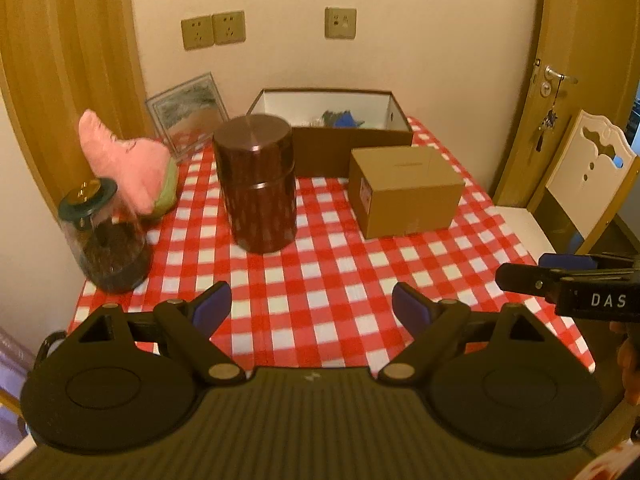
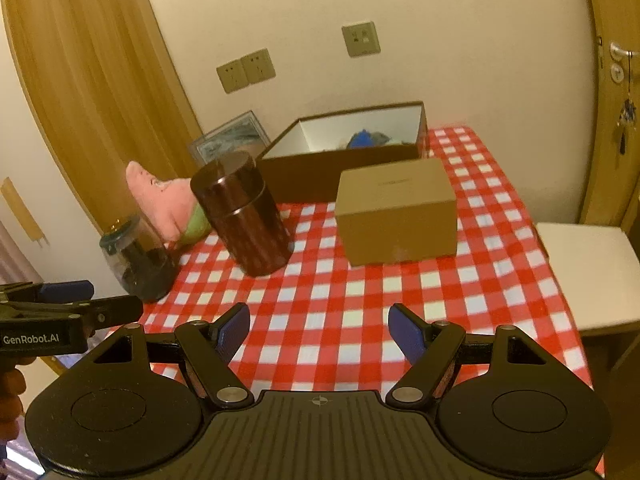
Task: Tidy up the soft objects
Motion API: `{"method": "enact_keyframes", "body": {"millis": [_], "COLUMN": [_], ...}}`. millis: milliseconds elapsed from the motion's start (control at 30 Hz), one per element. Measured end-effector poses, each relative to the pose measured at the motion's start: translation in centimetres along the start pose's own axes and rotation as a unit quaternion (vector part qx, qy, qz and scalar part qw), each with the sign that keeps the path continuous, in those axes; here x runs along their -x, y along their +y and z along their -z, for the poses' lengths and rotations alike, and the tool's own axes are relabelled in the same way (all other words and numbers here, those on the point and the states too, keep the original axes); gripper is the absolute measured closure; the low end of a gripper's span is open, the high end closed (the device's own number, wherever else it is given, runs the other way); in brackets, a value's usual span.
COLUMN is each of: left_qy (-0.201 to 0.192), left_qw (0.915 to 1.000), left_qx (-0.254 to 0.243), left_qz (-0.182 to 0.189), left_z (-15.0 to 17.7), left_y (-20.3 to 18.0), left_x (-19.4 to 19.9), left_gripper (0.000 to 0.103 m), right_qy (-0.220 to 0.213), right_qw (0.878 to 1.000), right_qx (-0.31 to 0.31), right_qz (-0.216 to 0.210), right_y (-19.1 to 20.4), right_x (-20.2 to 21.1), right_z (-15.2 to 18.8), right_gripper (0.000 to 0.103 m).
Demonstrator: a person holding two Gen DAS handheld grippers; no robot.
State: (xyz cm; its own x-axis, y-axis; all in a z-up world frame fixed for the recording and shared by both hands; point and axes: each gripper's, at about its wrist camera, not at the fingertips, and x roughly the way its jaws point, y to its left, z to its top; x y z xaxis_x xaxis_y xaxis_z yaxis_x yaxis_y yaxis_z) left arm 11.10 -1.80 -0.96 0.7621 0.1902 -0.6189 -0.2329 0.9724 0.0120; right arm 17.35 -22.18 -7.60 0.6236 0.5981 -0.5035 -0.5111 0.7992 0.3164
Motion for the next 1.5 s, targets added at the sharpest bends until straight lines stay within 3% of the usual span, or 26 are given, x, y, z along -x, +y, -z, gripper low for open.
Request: {"method": "enact_keyframes", "body": {"millis": [533,1500], "left_qy": [0.06,0.072], "left_qw": [0.9982,0.9971], "left_qx": [0.003,0.004], "left_qz": [0.002,0.024], "left_z": [2.2,3.6], "left_y": [2.0,3.3], "left_x": [-0.2,0.2], "left_gripper": [0.018,0.018], "right_qy": [0.063,0.082], "right_qw": [0.998,0.996], "right_qx": [0.001,0.0], "right_qz": [0.0,0.015], "right_y": [2.9,5.0], "right_x": [-1.2,-1.2], "right_z": [2.5,3.9], "right_gripper": [0.027,0.027]}}
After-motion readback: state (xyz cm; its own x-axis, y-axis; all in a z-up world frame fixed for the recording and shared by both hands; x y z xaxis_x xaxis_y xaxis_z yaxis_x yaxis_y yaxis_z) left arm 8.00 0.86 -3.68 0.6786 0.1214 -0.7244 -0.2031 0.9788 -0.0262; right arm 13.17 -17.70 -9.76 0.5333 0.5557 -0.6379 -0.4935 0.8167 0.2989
